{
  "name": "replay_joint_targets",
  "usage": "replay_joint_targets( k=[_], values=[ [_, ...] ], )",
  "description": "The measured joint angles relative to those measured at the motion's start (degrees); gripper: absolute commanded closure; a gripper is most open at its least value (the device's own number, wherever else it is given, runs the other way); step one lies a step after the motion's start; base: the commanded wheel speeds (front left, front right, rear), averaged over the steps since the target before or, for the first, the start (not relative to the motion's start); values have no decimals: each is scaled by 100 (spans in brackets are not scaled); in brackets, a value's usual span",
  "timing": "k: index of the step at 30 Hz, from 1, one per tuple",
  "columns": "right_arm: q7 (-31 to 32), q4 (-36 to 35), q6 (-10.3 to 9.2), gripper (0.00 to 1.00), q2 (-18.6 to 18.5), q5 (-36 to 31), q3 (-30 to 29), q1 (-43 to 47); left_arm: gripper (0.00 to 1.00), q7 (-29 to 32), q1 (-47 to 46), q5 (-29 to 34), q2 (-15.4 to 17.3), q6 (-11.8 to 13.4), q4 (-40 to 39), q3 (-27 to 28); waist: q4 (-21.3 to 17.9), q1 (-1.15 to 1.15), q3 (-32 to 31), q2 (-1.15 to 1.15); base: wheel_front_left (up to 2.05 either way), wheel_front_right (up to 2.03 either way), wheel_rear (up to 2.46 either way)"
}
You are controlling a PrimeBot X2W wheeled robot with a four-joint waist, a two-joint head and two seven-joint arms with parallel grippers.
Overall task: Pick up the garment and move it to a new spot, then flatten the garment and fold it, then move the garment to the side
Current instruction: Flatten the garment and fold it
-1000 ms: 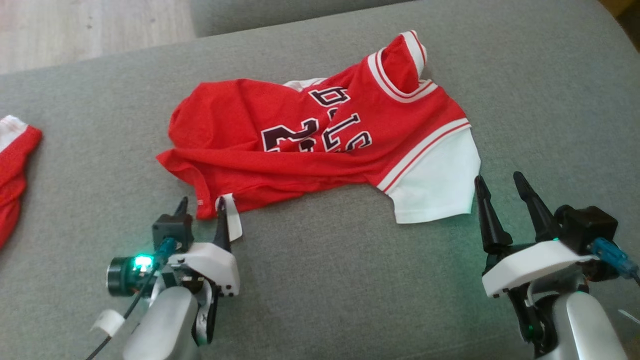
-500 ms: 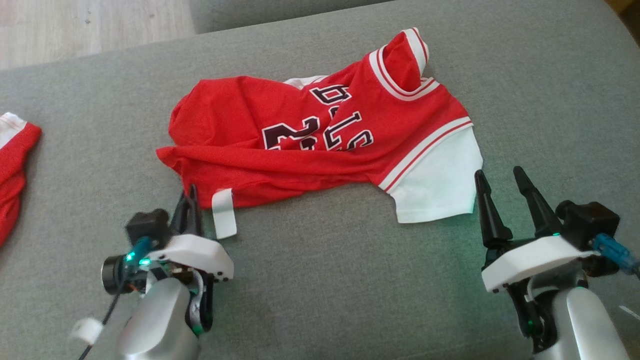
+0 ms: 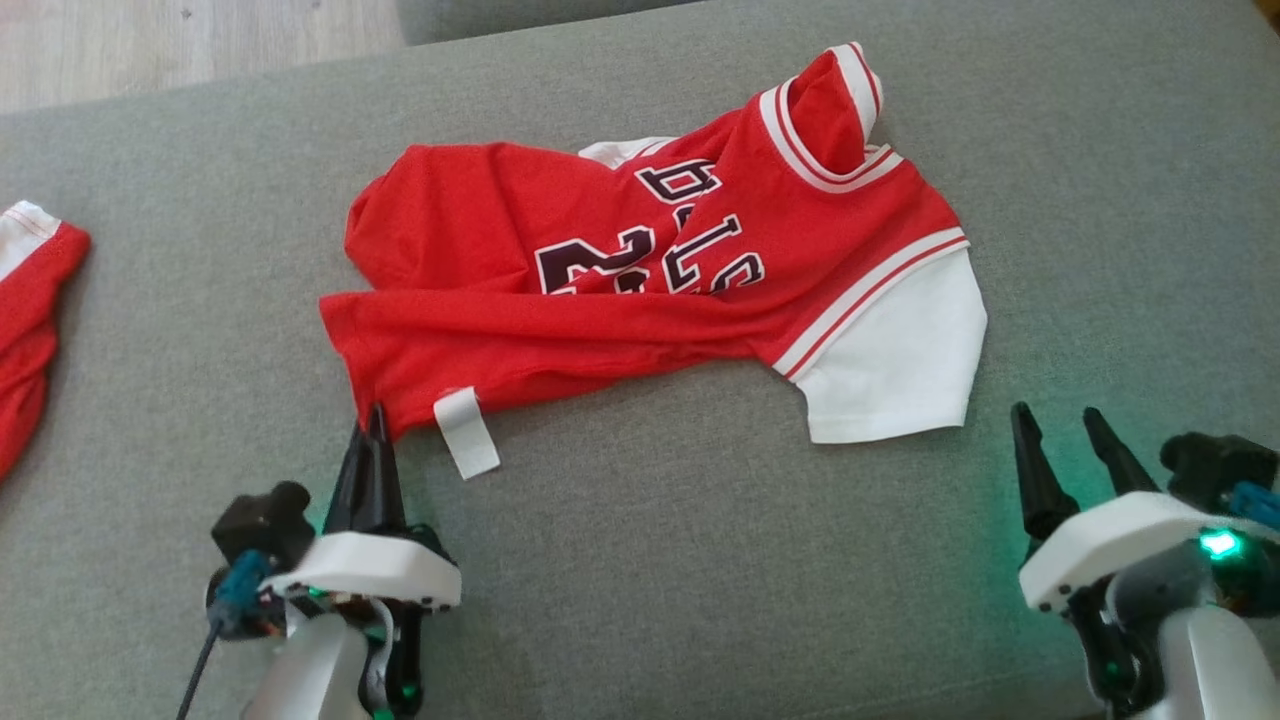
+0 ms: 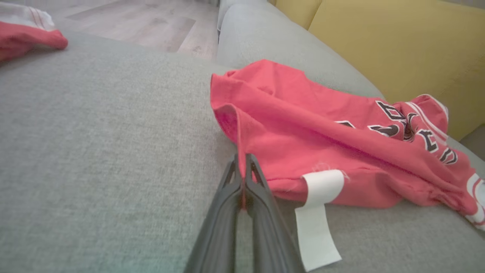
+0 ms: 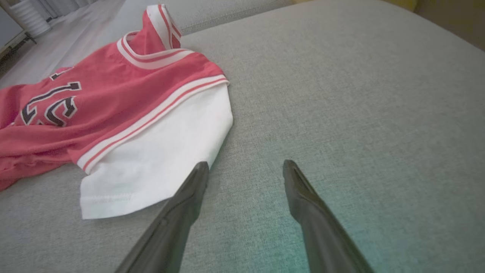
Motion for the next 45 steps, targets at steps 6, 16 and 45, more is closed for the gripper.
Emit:
replay_joint_targets(
  k=[6,16,45],
  values=[
    [0,587,0,0,0,-13,66,-475,100,-32,-2,171,94,181,-204,212,61,0,71,0,0,0,0],
    [-70,1138,0,0,-1,-33,422,-875,100,-33,89,299,263,426,-379,533,187,0,99,0,0,0,0],
    [382,736,0,0,-12,-146,1122,-994,100,-47,110,308,167,209,-287,465,261,0,134,0,0,0,0]
  ],
)
